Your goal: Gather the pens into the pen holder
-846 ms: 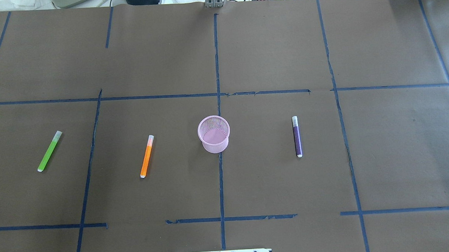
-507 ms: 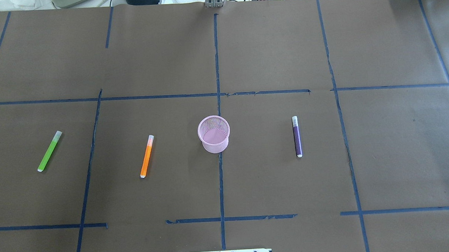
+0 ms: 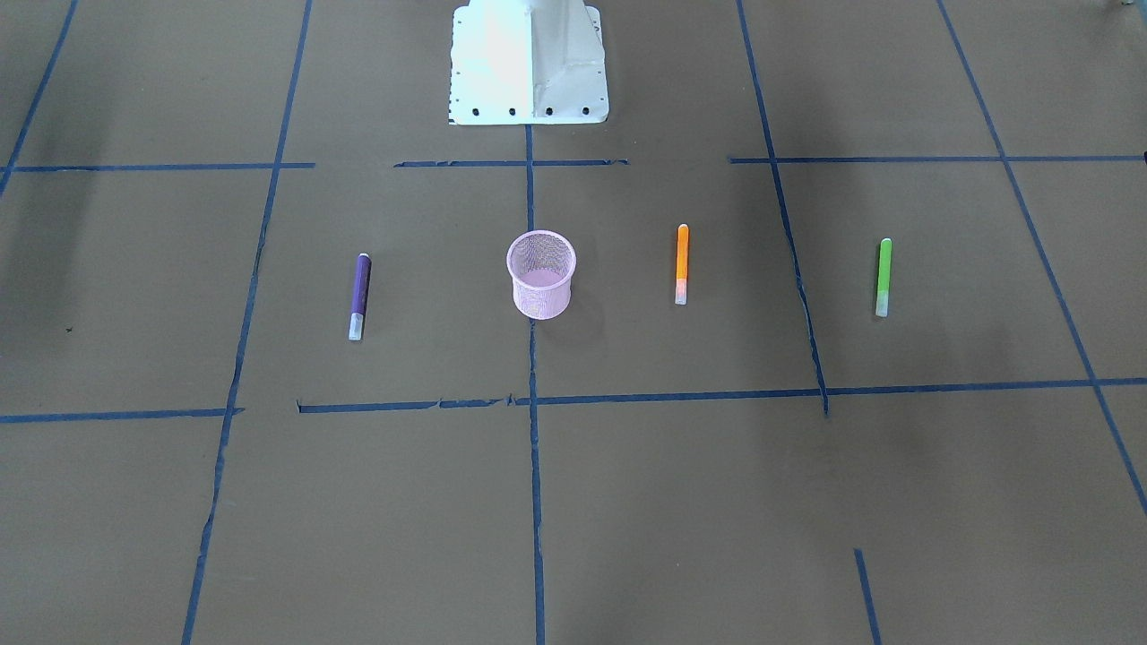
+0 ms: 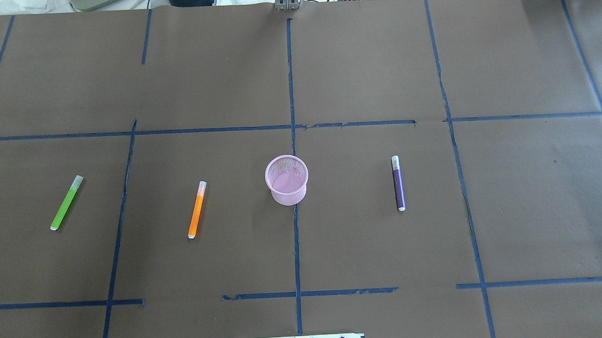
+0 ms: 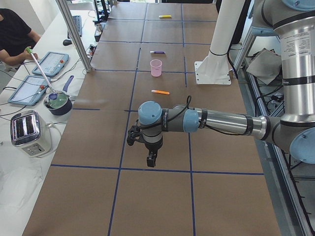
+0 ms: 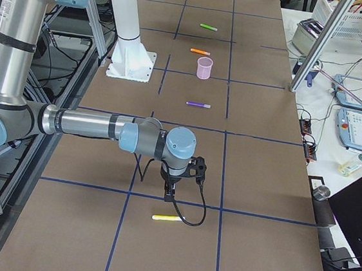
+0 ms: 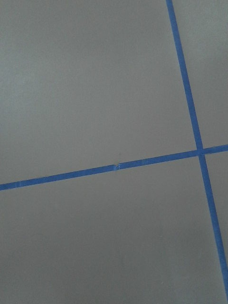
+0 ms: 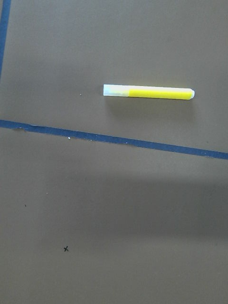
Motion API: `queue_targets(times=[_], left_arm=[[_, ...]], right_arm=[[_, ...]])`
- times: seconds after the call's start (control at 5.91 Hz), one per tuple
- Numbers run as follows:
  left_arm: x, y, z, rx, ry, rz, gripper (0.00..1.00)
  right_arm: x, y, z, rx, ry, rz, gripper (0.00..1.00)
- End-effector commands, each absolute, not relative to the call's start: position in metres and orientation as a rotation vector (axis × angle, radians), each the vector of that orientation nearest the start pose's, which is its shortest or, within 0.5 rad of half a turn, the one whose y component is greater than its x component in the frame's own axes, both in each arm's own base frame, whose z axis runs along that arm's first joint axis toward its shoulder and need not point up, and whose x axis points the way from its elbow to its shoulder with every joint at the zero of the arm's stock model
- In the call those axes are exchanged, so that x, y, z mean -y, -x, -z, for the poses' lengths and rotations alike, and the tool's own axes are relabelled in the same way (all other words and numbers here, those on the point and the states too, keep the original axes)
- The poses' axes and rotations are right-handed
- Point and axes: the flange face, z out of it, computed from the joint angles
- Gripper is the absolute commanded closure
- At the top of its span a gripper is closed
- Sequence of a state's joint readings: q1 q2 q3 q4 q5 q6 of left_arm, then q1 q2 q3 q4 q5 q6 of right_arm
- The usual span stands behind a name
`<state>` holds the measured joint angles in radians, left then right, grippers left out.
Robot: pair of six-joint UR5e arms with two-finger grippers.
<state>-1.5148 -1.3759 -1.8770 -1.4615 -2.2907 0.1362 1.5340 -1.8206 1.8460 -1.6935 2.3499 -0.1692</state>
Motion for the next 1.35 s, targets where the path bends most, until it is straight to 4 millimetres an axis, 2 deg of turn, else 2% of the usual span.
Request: queue_targets(times=[0.0, 0.17, 0.34, 0.51, 0.68, 1.01, 1.18], left_arm=[[0.413, 0.044, -0.611, -0.724, -0.039, -0.199, 0.0], [0.41, 0.044, -0.606, -0.729, -0.046, -0.198, 0.0], [0.412, 0.04, -0.602, -0.776, -0.051, -0.202, 0.0], [0.412, 0.032, -0.593, -0.875, -0.064, -0.202, 0.0], [0.416, 0.014, -0.588, -0.889, -0.065, -0.249, 0.0], [0.441, -0.081, -0.555, -0.909, -0.135, -0.512, 0.0], [0.455, -0.113, -0.544, -0.912, -0.109, -0.518, 0.0]], right_arm=[[0.371, -0.046, -0.647, 0.839, 0.054, 0.146, 0.0], [0.362, -0.044, -0.652, 0.871, 0.066, 0.138, 0.0], [0.362, -0.044, -0.651, 0.871, 0.064, 0.137, 0.0], [0.363, -0.044, -0.65, 0.871, 0.061, 0.139, 0.0], [0.365, -0.044, -0.646, 0.872, 0.053, 0.143, 0.0], [0.366, -0.044, -0.647, 0.872, 0.054, 0.142, 0.0], [0.366, -0.044, -0.647, 0.872, 0.053, 0.143, 0.0]])
